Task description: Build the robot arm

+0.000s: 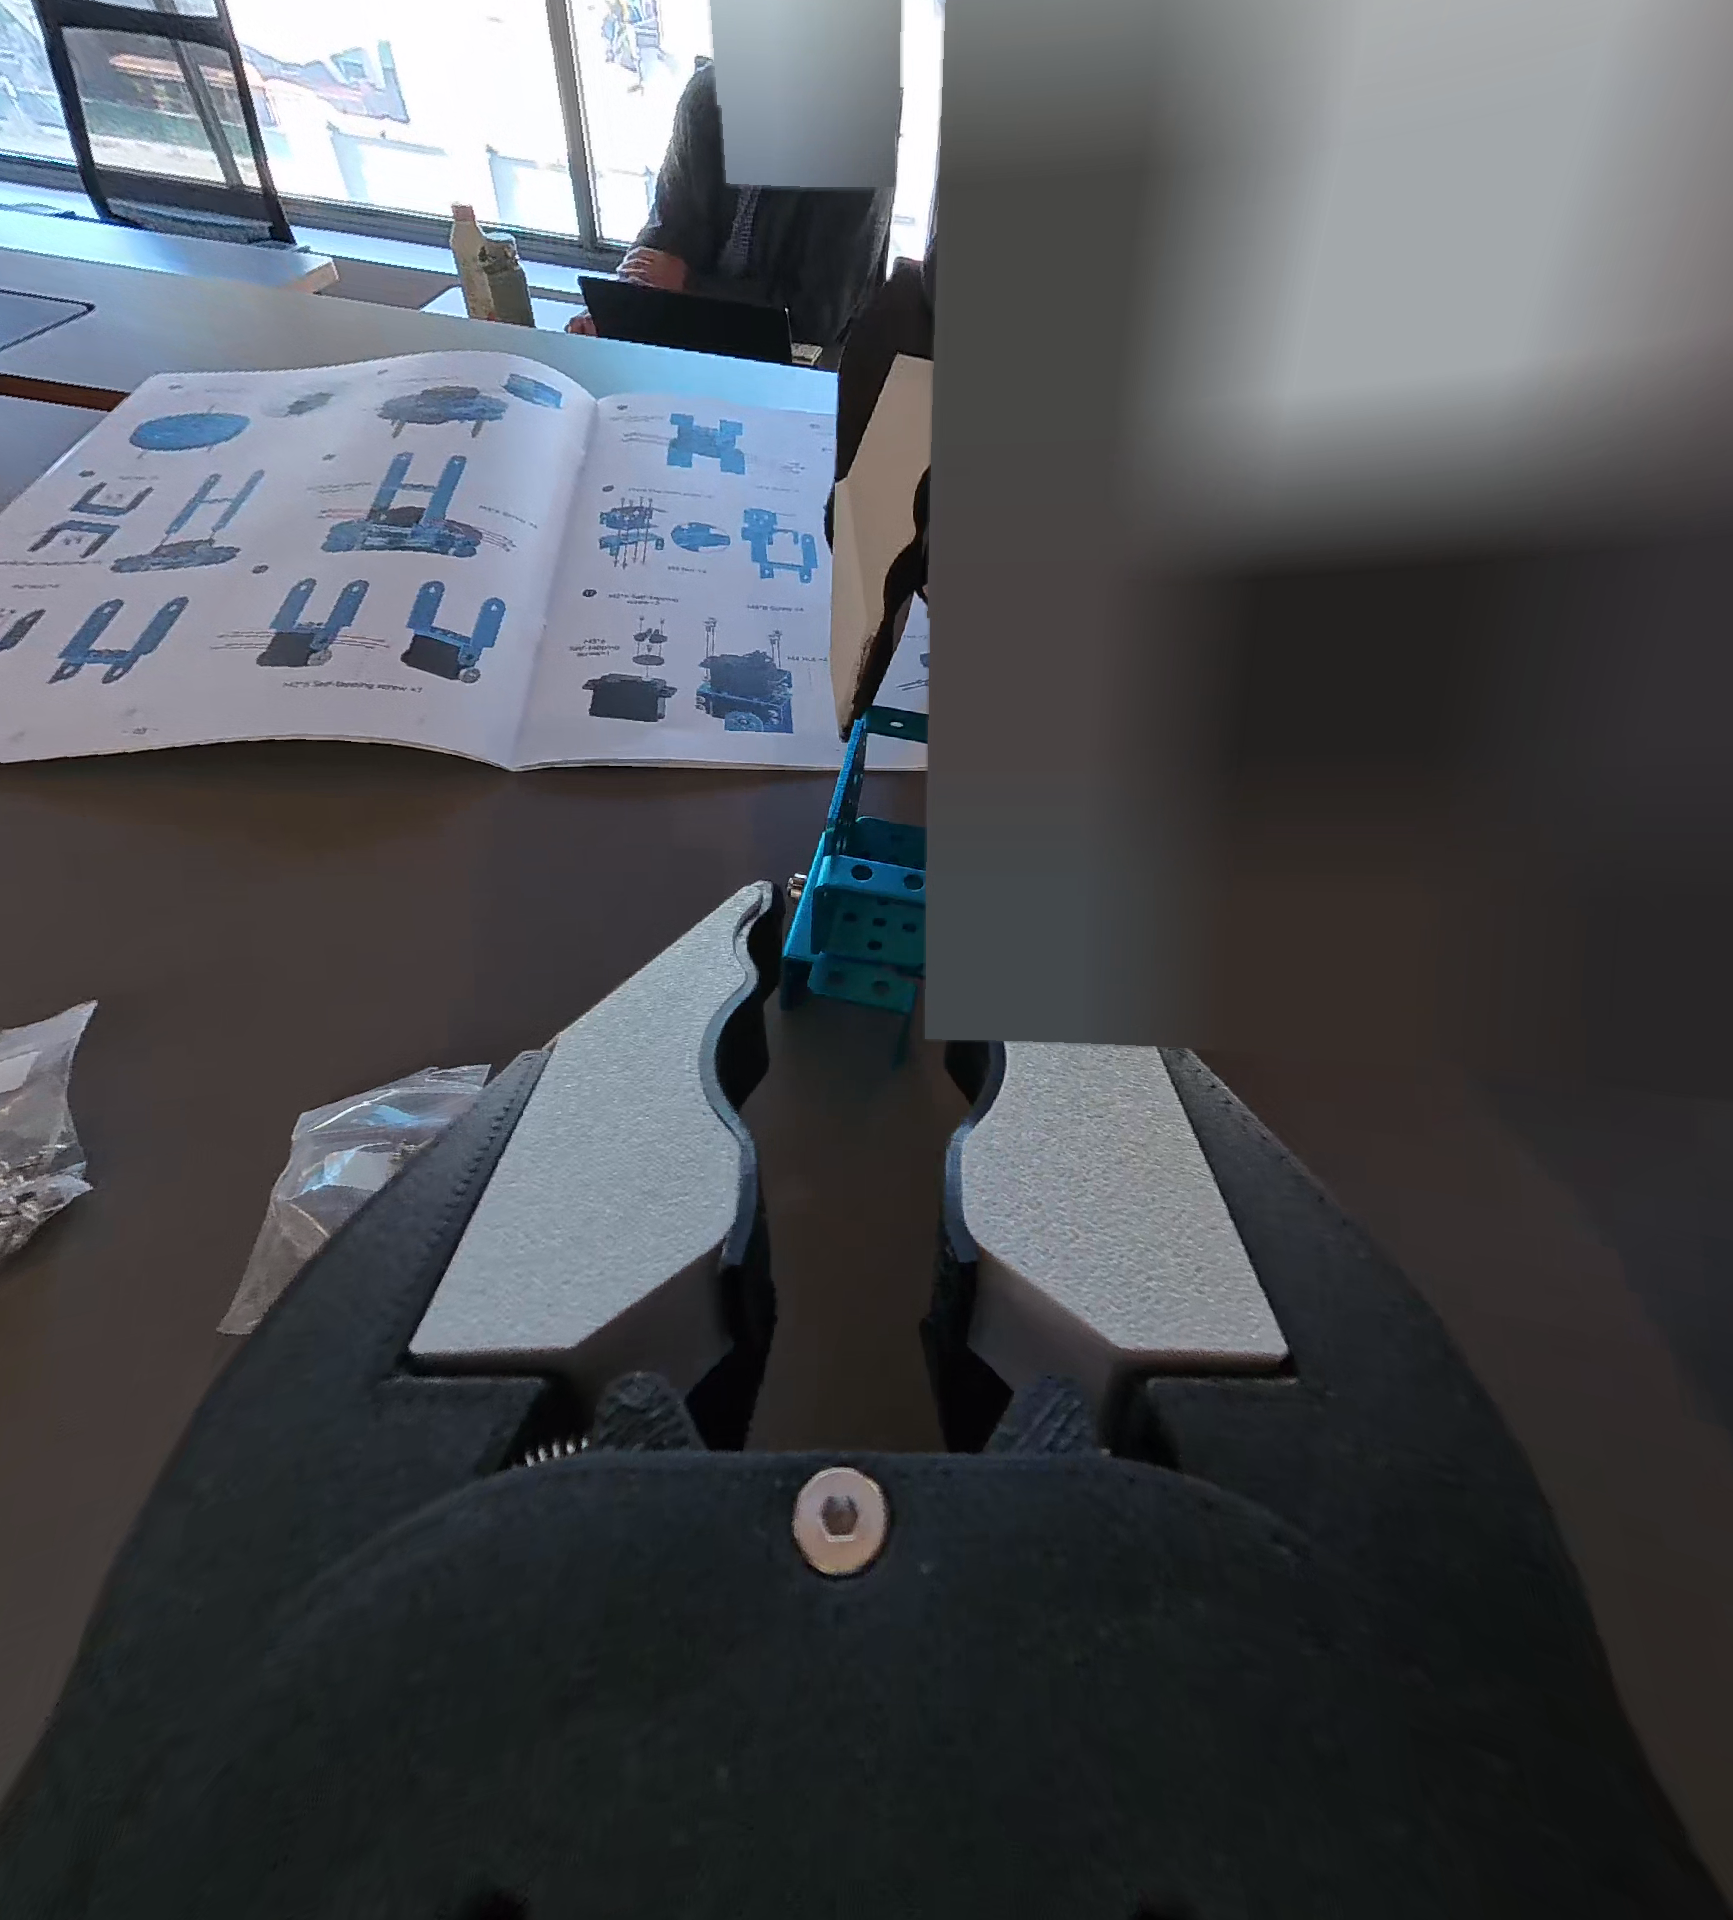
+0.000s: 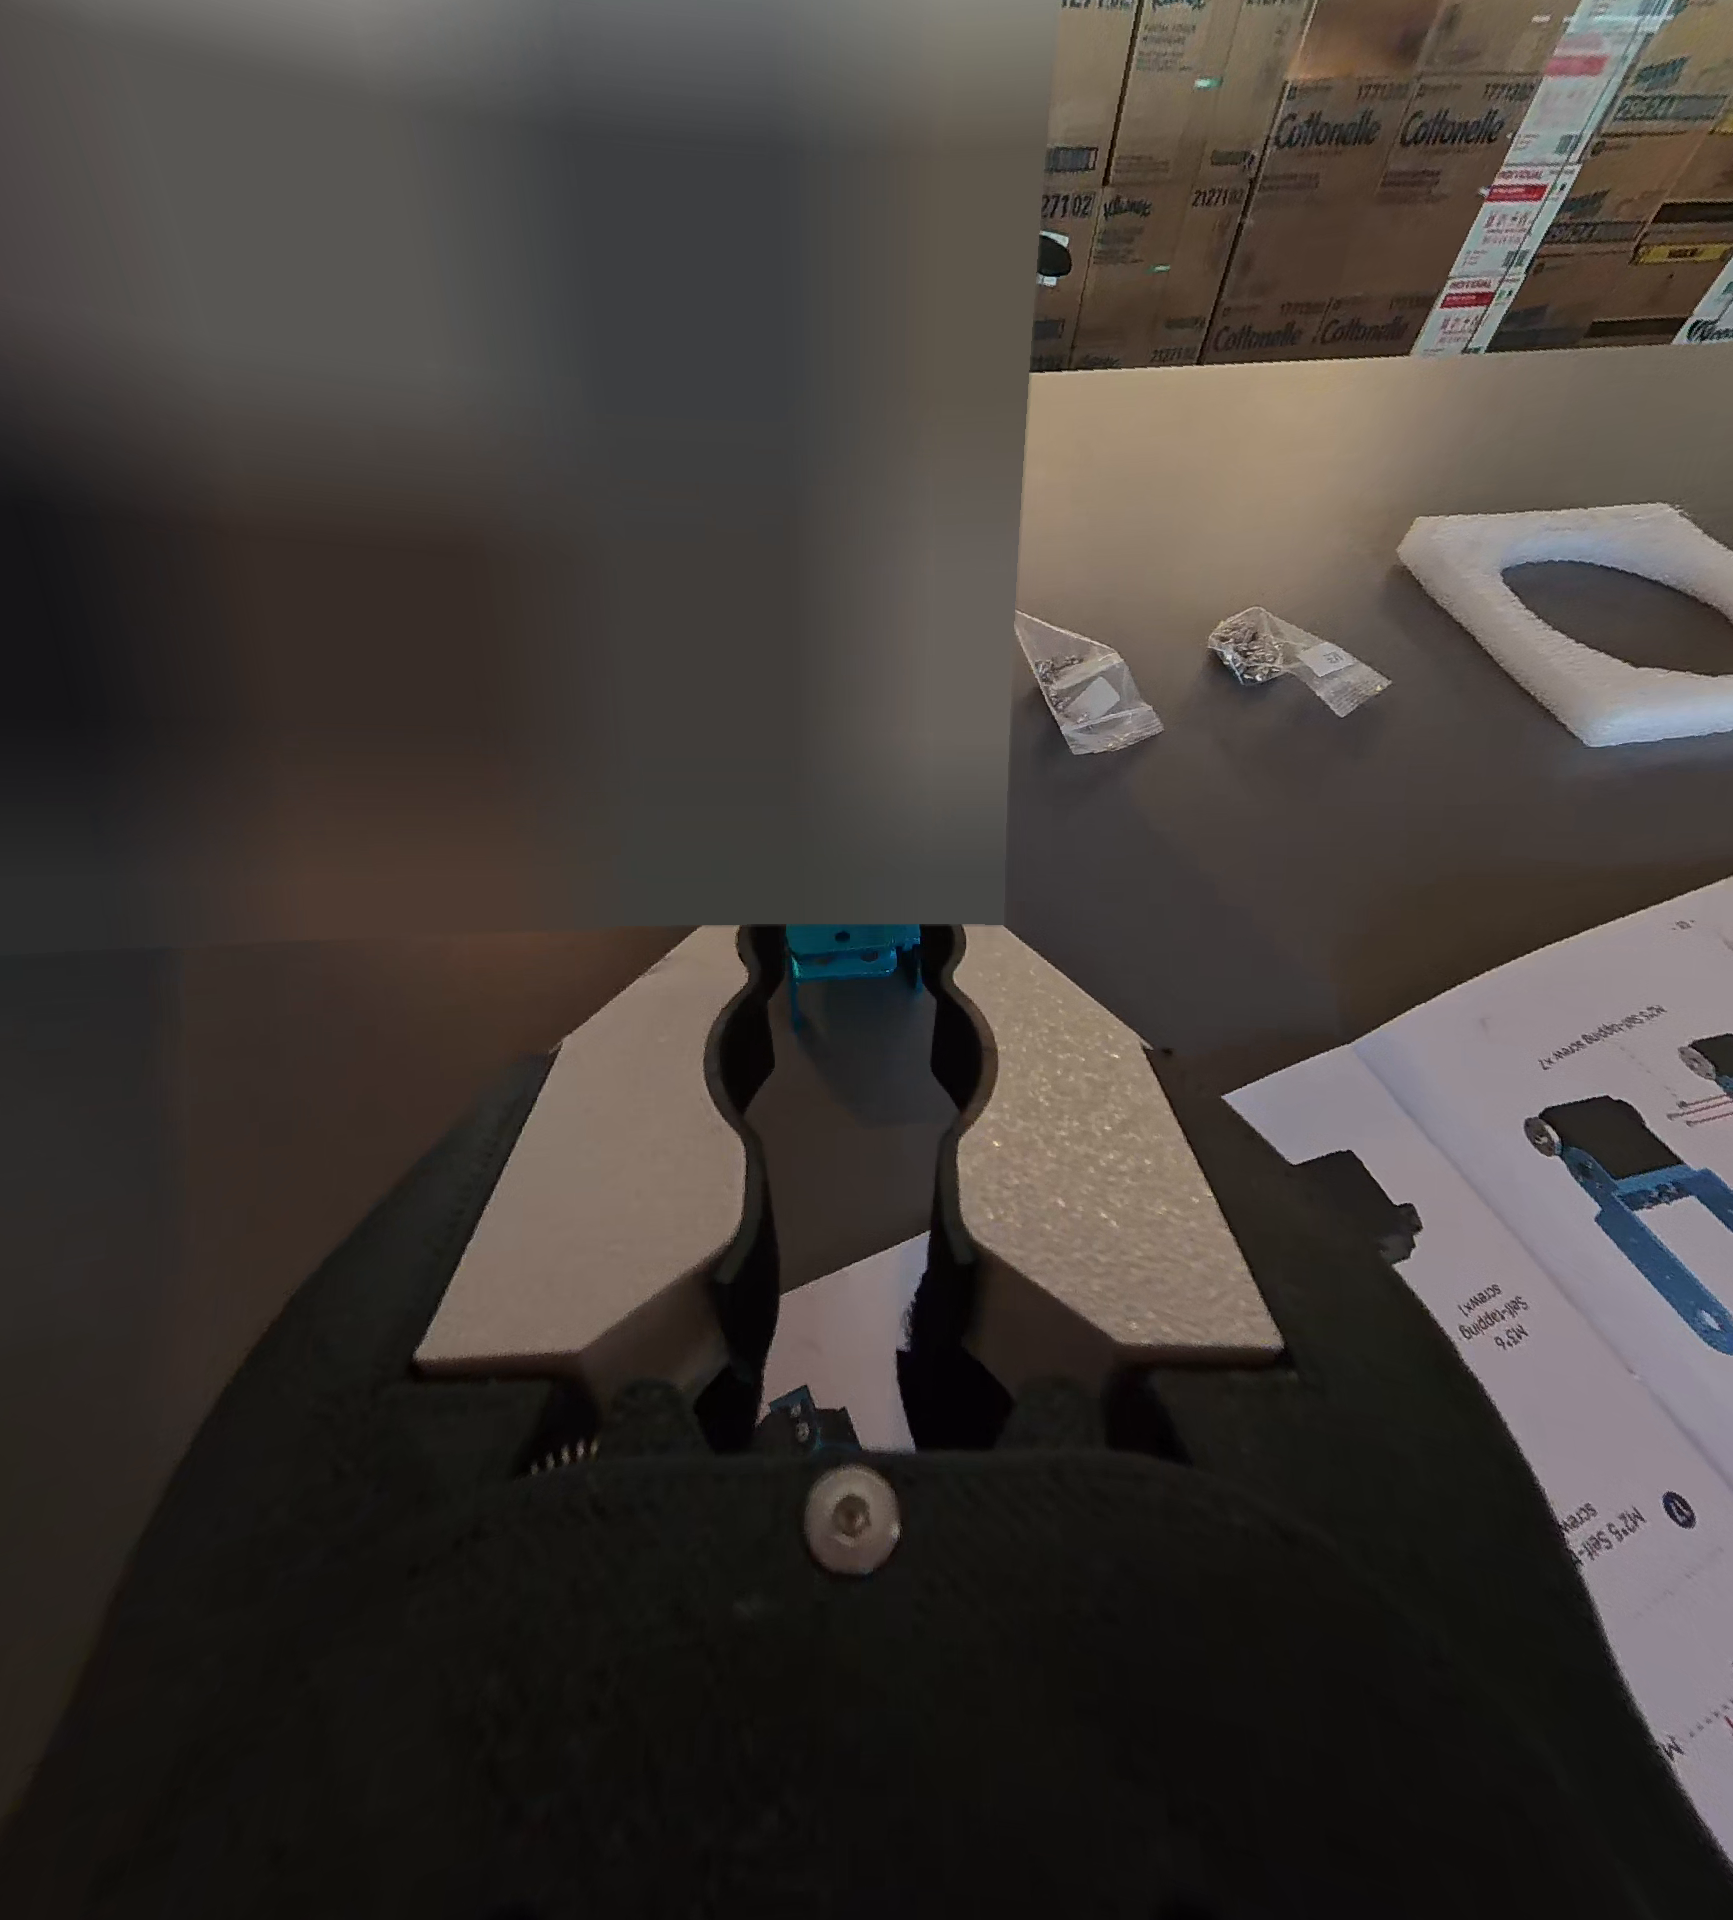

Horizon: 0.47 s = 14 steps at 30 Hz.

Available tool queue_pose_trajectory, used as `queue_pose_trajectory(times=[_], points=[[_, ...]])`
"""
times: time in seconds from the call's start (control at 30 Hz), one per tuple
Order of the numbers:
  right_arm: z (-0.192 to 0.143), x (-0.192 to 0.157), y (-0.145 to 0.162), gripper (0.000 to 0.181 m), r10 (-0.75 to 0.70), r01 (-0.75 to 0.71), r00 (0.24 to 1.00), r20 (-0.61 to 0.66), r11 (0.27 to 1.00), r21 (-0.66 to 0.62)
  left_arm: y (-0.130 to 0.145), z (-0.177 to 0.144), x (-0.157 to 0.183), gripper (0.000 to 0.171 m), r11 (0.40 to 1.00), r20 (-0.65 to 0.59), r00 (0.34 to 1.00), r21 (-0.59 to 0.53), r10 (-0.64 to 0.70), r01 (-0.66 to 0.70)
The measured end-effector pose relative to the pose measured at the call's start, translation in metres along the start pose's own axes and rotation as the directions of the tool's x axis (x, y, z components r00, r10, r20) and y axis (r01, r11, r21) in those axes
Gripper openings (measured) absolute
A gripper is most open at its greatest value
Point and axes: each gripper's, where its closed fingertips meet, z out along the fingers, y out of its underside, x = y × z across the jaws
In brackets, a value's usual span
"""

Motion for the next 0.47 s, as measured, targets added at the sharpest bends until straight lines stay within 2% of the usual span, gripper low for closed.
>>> queue_pose_trajectory(times=[0.03, 0.47], points=[[-0.0001, -0.0006, 0.0000, 0.025, 0.001, -0.001, 1.000, 0.003, 1.000, 0.000, 0.0002, 0.0000, 0.0007, 0.028, 1.000, -0.006, 1.000, -0.001, -0.003, 0.003], [-0.0030, -0.0027, -0.0046, 0.029, -0.006, 0.006, 1.000, 0.007, 1.000, 0.011, 0.0011, -0.0028, -0.0017, 0.029, 1.000, 0.002, 1.000, -0.008, -0.007, 0.007]])
